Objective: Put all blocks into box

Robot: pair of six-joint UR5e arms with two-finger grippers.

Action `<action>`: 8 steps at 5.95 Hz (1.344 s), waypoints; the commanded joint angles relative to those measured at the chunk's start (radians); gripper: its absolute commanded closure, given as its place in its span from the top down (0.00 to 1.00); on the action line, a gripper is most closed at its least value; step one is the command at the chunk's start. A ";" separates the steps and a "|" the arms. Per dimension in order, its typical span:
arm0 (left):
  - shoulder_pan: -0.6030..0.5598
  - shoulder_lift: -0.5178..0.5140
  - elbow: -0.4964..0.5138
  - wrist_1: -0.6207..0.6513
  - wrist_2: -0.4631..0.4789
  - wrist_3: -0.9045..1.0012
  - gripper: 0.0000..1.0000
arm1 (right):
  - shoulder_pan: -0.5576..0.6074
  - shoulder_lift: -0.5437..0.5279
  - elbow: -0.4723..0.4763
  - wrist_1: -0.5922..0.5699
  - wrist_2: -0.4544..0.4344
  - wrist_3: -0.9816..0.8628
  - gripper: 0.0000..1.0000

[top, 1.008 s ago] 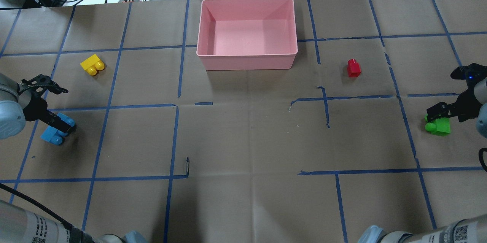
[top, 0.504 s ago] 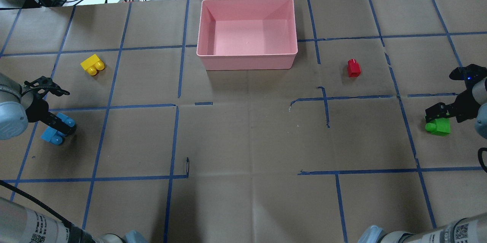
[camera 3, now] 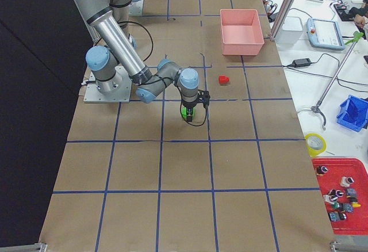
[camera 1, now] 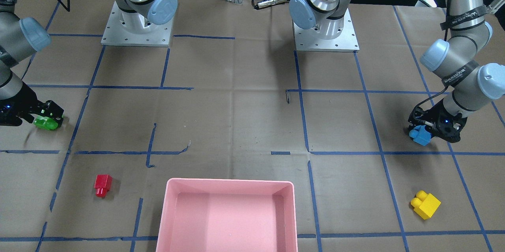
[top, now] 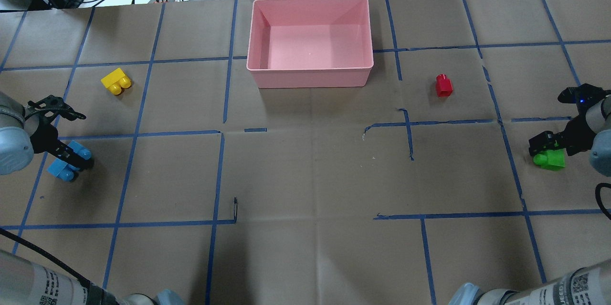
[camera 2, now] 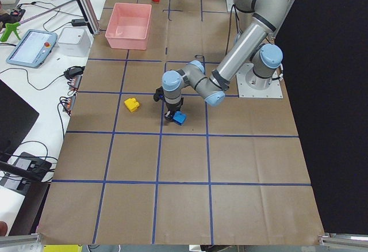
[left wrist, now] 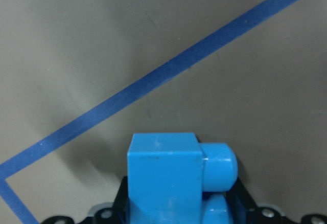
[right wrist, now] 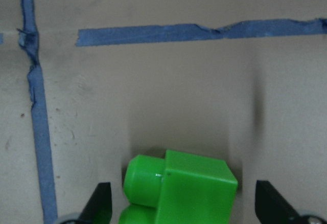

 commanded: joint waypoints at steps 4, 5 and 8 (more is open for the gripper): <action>-0.120 0.187 0.377 -0.541 -0.012 -0.240 0.29 | 0.006 -0.030 -0.078 0.119 -0.023 -0.009 0.11; -0.186 0.185 0.432 -0.569 -0.045 -0.385 0.29 | 0.008 -0.059 -0.144 0.223 -0.020 -0.006 0.11; -0.433 0.118 0.578 -0.575 -0.128 -0.867 0.29 | 0.069 -0.072 -0.337 0.437 -0.021 0.003 0.07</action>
